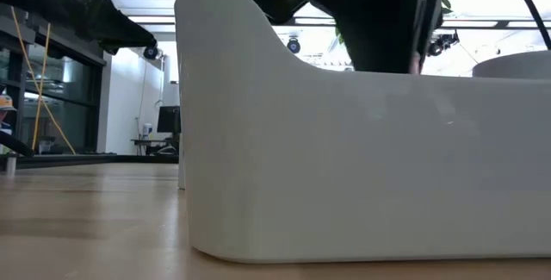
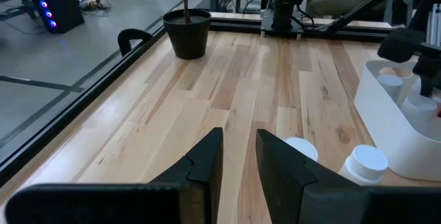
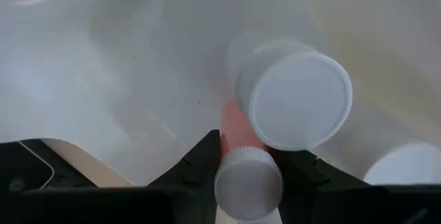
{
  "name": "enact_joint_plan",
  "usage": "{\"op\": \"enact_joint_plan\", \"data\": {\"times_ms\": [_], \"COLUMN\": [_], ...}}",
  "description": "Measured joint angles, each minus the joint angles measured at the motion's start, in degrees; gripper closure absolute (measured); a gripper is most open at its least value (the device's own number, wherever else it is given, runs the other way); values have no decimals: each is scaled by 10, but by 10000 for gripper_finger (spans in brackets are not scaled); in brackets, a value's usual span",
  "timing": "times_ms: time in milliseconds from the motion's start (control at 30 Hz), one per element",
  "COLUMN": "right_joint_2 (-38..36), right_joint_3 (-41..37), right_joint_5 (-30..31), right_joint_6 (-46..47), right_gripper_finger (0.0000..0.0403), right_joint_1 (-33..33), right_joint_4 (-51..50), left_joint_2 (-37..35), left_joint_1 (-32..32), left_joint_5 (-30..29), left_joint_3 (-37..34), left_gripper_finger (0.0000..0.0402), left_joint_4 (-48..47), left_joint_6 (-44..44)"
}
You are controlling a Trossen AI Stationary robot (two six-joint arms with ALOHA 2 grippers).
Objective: Pick and place pill bottles into a basket
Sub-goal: Put the pink pill bottle into the white bin
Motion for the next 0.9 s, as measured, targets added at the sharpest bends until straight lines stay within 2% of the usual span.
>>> {"op": "enact_joint_plan", "data": {"times_ms": [633,900], "right_joint_2": [0,-1], "right_joint_3": [0,0], "right_joint_5": [19,1], "right_joint_6": [-1,-4], "right_gripper_finger": [295,294], "right_joint_1": [2,6], "right_joint_4": [1,6], "left_joint_2": [0,0], "left_joint_1": [0,0], "left_joint_5": [0,0], "left_joint_3": [0,0], "left_gripper_finger": [277,277], "left_joint_4": [-2,-2], "left_joint_6": [0,0]}}
